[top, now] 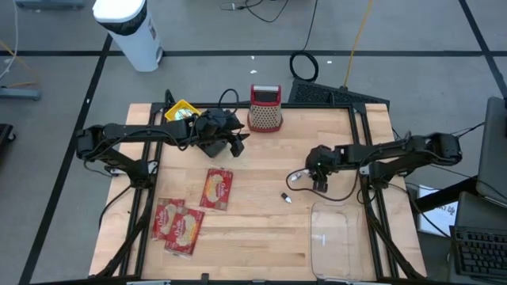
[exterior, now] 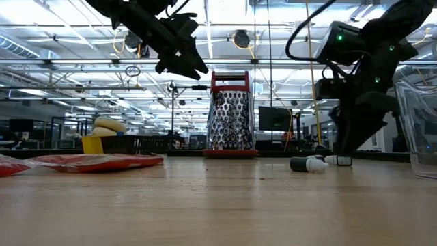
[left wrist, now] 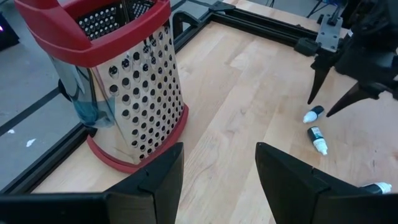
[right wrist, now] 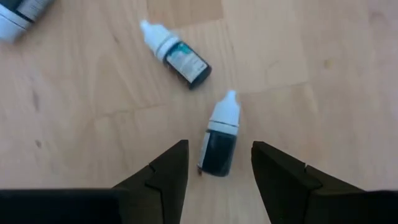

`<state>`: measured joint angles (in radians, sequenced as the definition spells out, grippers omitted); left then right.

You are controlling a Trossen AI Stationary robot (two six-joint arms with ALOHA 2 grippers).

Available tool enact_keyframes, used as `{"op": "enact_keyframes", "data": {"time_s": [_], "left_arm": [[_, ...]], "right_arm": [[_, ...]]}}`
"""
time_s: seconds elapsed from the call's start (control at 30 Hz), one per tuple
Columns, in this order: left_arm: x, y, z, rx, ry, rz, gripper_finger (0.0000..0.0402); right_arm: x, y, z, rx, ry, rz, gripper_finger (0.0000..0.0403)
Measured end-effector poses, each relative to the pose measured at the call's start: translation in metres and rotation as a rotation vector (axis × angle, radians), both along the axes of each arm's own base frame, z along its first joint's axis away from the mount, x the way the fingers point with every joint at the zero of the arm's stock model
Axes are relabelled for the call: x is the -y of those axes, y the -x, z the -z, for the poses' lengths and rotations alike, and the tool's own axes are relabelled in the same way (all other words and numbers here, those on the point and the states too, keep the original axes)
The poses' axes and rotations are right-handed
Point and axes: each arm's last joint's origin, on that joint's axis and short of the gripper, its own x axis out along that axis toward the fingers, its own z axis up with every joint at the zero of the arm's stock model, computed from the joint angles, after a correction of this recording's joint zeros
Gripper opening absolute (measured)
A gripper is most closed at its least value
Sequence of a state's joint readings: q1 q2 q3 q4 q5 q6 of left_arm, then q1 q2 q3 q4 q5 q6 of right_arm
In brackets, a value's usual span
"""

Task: Pick & Place Food Item
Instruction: Put the top green food coloring bottle into the black bin

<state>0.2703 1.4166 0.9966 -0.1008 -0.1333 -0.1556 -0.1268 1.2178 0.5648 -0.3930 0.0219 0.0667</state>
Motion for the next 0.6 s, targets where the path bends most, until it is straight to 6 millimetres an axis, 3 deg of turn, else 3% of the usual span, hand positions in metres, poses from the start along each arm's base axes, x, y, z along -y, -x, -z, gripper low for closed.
{"op": "enact_keyframes", "data": {"time_s": [0.33,0.6], "left_arm": [[0.001,0.000,0.000,-0.001,0.001,0.002,0.0198],[0.001,0.000,0.000,0.000,0.001,0.002,0.0198]], "right_arm": [[0.001,-0.006,0.015,-0.066,-0.008,0.000,0.0161],[0.001,-0.006,0.014,-0.058,-0.011,-0.003,0.0094]]}}
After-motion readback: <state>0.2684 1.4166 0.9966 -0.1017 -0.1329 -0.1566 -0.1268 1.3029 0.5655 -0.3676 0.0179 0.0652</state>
